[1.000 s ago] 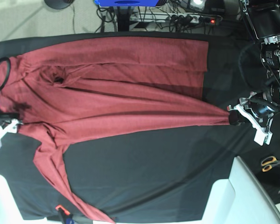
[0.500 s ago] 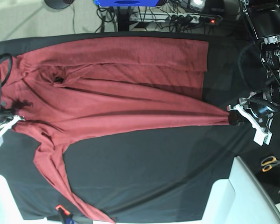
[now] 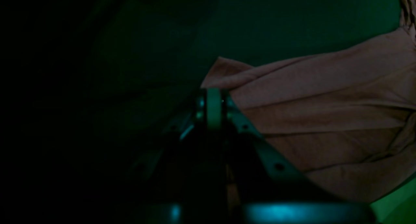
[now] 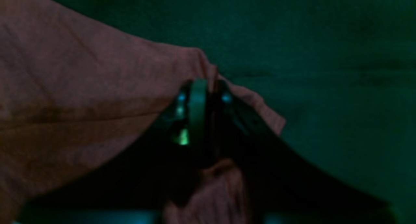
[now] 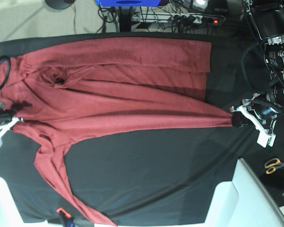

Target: Fold the T-shirt properly

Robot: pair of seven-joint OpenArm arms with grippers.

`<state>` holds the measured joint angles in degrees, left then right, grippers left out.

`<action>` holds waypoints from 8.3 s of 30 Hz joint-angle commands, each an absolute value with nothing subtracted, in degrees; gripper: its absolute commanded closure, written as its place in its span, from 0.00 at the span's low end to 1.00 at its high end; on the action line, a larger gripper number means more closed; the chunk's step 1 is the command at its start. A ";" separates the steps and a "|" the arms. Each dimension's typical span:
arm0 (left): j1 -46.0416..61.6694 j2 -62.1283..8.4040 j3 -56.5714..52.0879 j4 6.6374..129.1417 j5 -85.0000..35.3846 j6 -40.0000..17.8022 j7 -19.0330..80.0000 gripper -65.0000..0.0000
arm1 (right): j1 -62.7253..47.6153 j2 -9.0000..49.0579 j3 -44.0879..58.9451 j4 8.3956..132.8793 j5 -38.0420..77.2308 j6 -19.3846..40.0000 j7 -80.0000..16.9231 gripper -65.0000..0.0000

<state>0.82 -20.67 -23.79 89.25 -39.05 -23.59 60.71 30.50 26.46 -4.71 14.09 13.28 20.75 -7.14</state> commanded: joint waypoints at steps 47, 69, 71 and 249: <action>-0.31 -21.85 -24.31 89.98 -39.60 -23.87 59.56 1.00 | 38.55 23.25 -4.35 10.07 -9.27 20.09 -5.05 0.99; -5.23 -22.02 -24.40 91.47 -39.60 -23.87 62.11 1.00 | 34.33 25.36 5.93 24.13 -9.63 20.62 -10.15 1.00; -5.49 -22.29 -24.04 92.35 -39.60 -23.87 62.20 1.00 | 33.54 25.36 6.29 24.13 -9.54 20.70 -10.15 1.00; 20.44 -14.81 -34.95 104.48 -29.85 -30.90 54.11 0.14 | -0.22 4.00 24.04 85.32 -13.93 33.71 -33.36 1.00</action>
